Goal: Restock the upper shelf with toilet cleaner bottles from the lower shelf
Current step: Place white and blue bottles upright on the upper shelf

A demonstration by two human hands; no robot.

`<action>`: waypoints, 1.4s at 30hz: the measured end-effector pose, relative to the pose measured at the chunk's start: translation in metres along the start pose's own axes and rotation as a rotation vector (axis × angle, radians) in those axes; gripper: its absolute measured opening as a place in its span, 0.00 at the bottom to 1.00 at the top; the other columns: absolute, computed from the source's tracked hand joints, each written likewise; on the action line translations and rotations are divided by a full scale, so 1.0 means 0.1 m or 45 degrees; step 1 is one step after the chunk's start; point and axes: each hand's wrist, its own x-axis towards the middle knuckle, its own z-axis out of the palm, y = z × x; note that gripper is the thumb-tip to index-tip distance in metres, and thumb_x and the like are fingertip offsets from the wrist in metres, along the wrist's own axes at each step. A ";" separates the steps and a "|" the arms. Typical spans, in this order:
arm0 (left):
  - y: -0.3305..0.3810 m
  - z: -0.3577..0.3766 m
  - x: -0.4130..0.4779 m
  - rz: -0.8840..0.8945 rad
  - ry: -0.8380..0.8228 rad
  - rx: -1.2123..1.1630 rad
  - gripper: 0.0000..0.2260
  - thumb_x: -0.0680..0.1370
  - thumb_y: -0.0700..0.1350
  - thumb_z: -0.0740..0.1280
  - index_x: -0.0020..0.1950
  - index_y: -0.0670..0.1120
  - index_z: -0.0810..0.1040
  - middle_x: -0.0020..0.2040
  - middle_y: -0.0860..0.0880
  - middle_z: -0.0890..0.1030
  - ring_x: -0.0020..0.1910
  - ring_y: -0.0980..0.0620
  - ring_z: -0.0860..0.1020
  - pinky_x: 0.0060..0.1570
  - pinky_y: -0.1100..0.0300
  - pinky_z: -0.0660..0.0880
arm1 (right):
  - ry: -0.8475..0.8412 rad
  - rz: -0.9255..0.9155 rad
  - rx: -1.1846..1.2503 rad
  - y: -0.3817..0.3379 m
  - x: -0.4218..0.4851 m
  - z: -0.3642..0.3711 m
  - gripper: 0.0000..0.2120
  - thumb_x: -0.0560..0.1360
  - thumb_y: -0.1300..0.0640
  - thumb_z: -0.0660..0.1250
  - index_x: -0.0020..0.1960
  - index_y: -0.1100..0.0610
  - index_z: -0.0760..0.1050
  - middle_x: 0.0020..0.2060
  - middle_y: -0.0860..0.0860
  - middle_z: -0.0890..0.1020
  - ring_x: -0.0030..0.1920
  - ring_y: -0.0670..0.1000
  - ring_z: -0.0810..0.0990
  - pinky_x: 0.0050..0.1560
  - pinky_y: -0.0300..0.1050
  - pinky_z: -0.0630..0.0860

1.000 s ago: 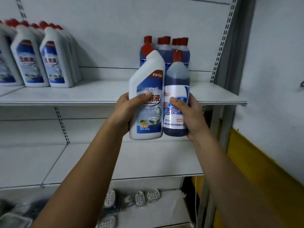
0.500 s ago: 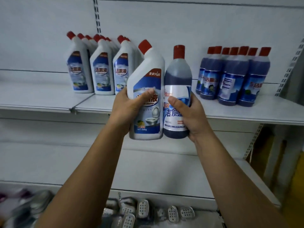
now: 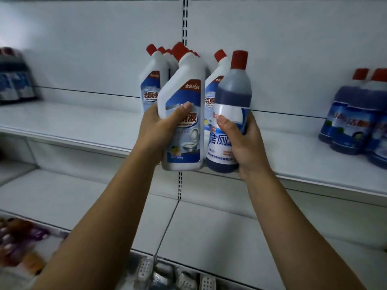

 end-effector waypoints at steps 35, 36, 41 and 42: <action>-0.36 -0.10 0.99 0.173 -0.495 1.574 0.20 0.78 0.61 0.63 0.66 0.53 0.75 0.61 0.49 0.79 0.56 0.49 0.77 0.59 0.47 0.76 | 0.148 0.011 -0.068 0.07 0.24 -0.03 0.26 0.66 0.50 0.74 0.63 0.48 0.73 0.51 0.47 0.85 0.47 0.47 0.86 0.45 0.45 0.83; -0.37 -0.24 1.00 0.153 -0.483 1.557 0.20 0.78 0.62 0.63 0.66 0.54 0.75 0.60 0.49 0.80 0.56 0.49 0.76 0.58 0.48 0.76 | 0.148 0.005 -0.056 0.08 0.25 0.06 0.24 0.68 0.53 0.74 0.62 0.49 0.74 0.50 0.47 0.86 0.47 0.48 0.86 0.45 0.46 0.83; -0.46 -1.20 1.06 -0.036 -0.438 1.663 0.24 0.77 0.66 0.61 0.68 0.55 0.75 0.66 0.48 0.77 0.61 0.46 0.75 0.62 0.47 0.73 | 0.132 -0.004 -0.068 0.17 0.28 0.65 0.21 0.71 0.55 0.73 0.62 0.49 0.74 0.49 0.47 0.86 0.47 0.48 0.86 0.44 0.46 0.82; -0.47 -1.42 1.06 -0.095 -0.452 1.693 0.24 0.76 0.67 0.60 0.67 0.56 0.75 0.67 0.48 0.77 0.63 0.45 0.75 0.64 0.46 0.71 | 0.129 0.002 -0.067 0.20 0.30 0.78 0.19 0.71 0.55 0.74 0.61 0.48 0.75 0.49 0.47 0.86 0.48 0.48 0.86 0.46 0.47 0.82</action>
